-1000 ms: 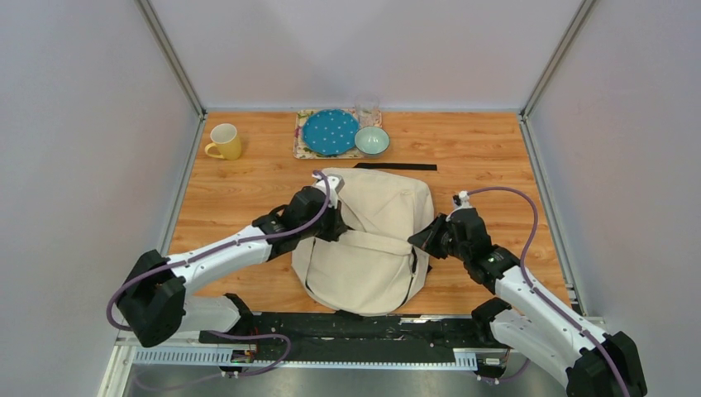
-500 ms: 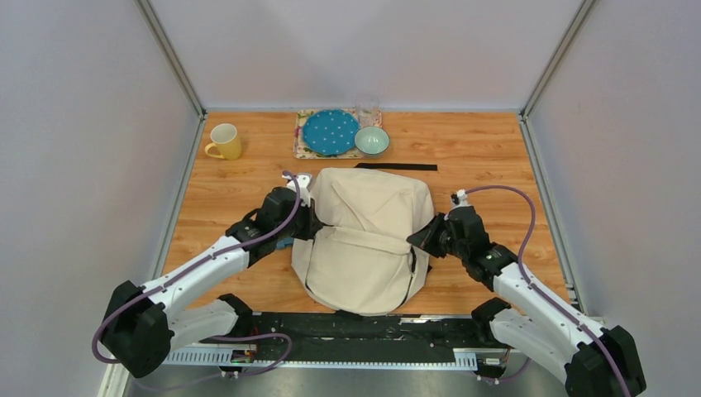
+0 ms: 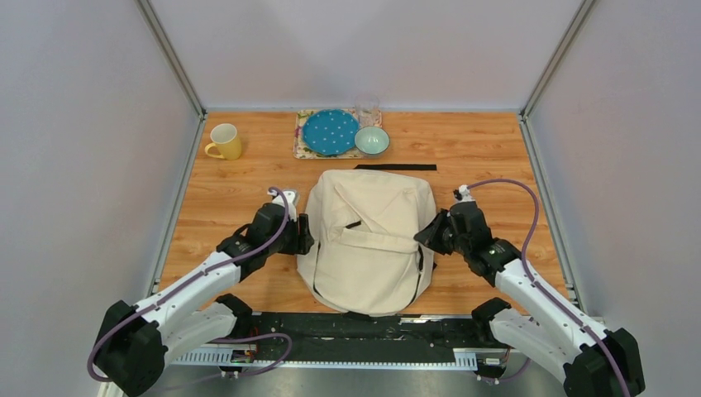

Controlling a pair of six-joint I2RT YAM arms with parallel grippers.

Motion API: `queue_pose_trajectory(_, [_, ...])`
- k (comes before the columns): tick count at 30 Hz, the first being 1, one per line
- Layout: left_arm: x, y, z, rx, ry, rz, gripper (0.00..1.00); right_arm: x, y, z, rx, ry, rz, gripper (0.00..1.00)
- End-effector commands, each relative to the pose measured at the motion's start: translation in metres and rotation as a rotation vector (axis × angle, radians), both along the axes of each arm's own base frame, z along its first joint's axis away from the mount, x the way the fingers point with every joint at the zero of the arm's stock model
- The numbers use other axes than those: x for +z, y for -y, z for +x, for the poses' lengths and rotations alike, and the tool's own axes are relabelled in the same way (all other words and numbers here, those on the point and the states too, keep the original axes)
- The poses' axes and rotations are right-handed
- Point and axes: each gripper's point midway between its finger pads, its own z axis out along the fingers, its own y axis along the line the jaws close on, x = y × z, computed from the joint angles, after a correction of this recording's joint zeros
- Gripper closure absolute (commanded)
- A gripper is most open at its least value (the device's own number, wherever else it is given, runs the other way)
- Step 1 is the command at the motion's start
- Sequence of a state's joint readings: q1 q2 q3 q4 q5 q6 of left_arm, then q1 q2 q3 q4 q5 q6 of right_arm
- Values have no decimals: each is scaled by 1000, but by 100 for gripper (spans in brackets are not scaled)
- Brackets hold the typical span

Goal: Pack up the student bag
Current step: Unzip the student bag at the center of the board, then pick up the personal item from the center of the board.

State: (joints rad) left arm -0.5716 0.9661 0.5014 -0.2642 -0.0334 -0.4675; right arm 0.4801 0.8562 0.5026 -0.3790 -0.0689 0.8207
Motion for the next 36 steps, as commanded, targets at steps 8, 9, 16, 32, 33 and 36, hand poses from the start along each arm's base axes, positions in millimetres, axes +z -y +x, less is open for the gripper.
queue_pose_trajectory(8, [-6,-53,-12,205,44,75,19,35,26,-2,-48,83,-91,49])
queue_pose_trajectory(9, [-7,-58,-12,233,38,70,18,41,26,-3,-44,100,-82,49])
queue_pose_trajectory(16, [-19,-81,-16,336,-4,-6,18,62,21,-7,-17,118,-48,48])
queue_pose_trajectory(32, [-33,-99,-23,445,-85,-111,17,89,-92,11,210,116,111,48])
queue_pose_trajectory(33, [-32,-100,-22,447,-84,-117,17,89,-99,12,222,114,114,48])
queue_pose_trajectory(36, [-30,-102,-21,459,-83,-131,17,83,-122,24,227,84,116,48])
